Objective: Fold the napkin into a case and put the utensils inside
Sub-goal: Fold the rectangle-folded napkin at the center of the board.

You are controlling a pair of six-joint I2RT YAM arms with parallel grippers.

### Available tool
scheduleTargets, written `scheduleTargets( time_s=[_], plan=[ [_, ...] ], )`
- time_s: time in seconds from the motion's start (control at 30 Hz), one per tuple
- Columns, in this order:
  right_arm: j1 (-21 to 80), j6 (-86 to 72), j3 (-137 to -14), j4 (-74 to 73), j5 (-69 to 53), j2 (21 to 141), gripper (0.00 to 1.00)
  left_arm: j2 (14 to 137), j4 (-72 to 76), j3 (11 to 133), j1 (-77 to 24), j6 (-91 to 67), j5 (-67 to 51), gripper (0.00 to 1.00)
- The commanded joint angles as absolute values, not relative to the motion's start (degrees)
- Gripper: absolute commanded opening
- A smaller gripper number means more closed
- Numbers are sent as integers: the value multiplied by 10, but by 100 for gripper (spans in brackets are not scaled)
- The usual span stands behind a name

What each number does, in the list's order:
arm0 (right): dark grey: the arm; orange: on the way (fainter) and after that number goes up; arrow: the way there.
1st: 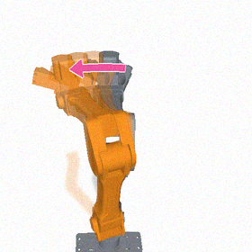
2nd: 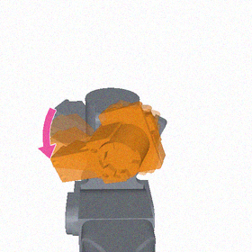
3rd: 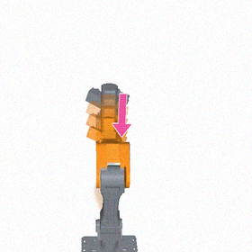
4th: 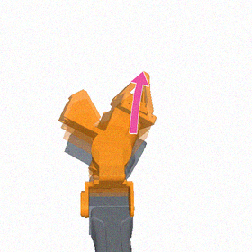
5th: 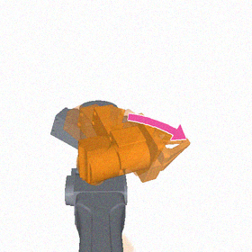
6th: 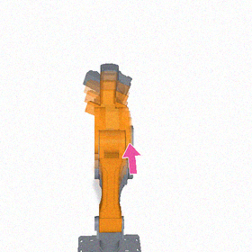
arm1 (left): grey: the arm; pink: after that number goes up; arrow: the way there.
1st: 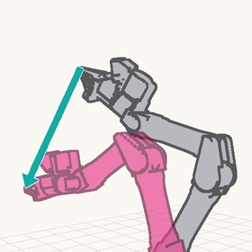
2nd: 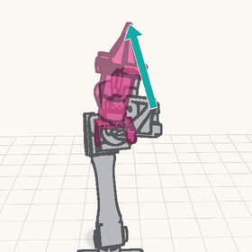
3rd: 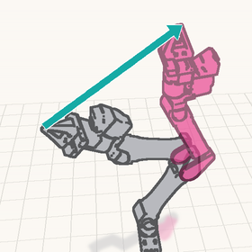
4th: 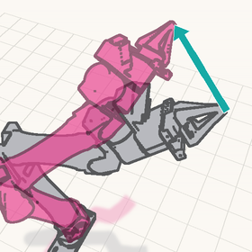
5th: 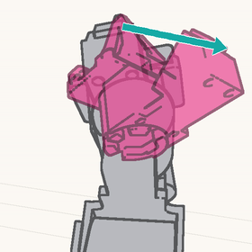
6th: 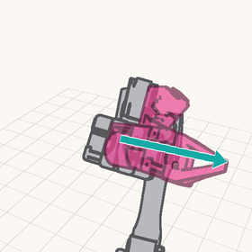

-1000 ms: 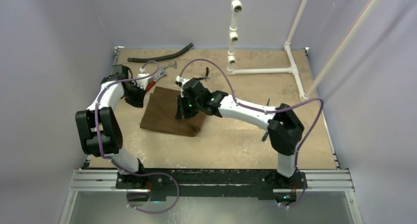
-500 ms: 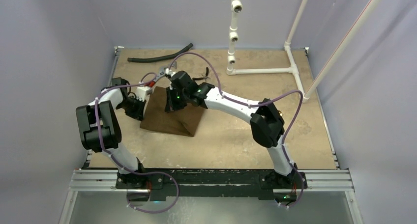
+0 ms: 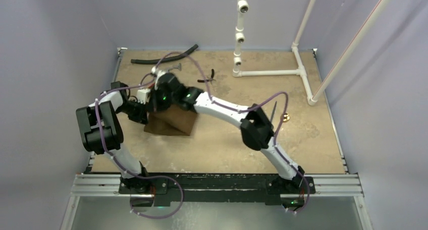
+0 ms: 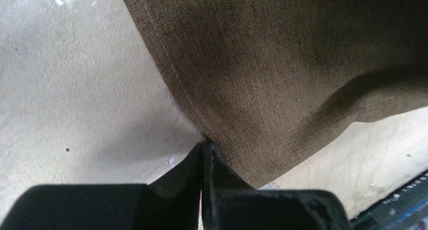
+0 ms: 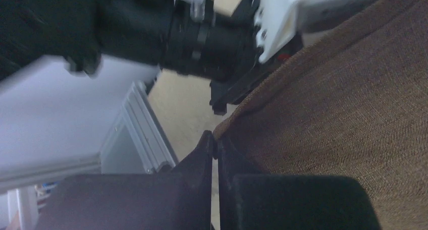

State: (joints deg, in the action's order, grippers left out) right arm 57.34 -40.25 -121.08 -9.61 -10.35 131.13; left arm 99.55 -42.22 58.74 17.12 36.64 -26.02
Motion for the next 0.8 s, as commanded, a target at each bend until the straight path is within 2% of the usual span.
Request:
scheduleTargets(
  time_s=[0.0,0.13,0.17,0.2,0.23,0.27,0.33,0.37,0.43,0.57,0.67,0.77],
  plan=[
    [619,-360,-1276,-166,-200,1401,0,1026,-443,610,198,376,-294,0],
    [622,-365,-1151,-123,-215,1364,0,1020,-436,612,206,379,-283,0],
    [620,-368,-1116,-108,-221,1349,6,1018,-434,614,207,378,-282,0],
    [619,-369,-1101,-104,-219,1341,18,1017,-435,616,207,378,-283,0],
    [615,-367,-1097,-105,-220,1335,35,1017,-436,619,207,376,-284,0],
    [611,-365,-1095,-103,-222,1327,45,1016,-439,625,208,375,-286,0],
    [606,-366,-1082,-77,-228,1304,61,1014,-447,637,210,373,-292,0],
    [602,-367,-1077,-61,-234,1293,66,1011,-452,643,211,371,-294,0],
    [591,-364,-1071,-43,-247,1268,69,1007,-465,659,215,371,-301,0],
    [555,-367,-1000,35,-277,1180,69,999,-494,694,227,371,-314,0],
    [520,-332,-993,-16,-198,1146,64,999,-519,717,230,374,-329,0],
    [490,-274,-1044,-121,-102,1173,64,1017,-526,727,231,366,-347,0]
  ],
)
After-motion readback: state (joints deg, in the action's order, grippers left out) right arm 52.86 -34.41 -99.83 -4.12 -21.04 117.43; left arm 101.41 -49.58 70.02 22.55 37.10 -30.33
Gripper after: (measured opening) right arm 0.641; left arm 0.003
